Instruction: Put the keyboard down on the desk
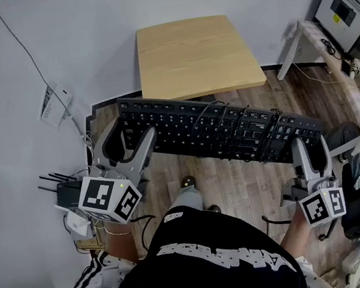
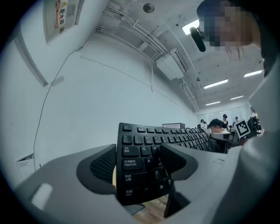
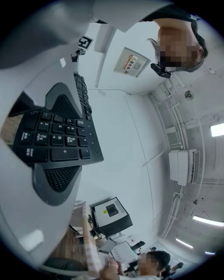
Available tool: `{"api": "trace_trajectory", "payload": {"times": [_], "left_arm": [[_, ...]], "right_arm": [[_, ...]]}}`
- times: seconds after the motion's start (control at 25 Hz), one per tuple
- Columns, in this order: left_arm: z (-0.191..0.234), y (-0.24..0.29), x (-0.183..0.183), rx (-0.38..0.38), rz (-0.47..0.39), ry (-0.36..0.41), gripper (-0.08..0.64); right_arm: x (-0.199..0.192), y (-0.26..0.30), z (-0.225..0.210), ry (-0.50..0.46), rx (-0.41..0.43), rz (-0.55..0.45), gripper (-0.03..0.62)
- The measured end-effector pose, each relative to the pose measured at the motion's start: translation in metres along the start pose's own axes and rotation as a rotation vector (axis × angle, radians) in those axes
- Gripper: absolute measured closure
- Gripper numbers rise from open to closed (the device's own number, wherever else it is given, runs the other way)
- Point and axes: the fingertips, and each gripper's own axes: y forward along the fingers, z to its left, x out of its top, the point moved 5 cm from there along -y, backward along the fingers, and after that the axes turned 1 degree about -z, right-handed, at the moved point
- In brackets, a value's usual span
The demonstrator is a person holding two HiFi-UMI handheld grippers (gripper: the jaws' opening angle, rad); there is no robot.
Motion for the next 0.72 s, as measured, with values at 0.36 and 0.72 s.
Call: {"api": "trace_trajectory", "payload": {"times": [0.36, 0.72], "left_arm": [[-0.0026, -0.0003, 0.0065, -0.008, 0.014, -0.018, 0.261], [-0.0016, 0.0006, 0.0054, -0.028, 0.008, -0.013, 0.261]], "right_arm": [[0.0088, -0.0025, 0.0034, -0.002, -0.011, -0.003, 0.255], [0.0088, -0.0072, 0.0059, -0.006, -0.029, -0.011, 0.255]]}}
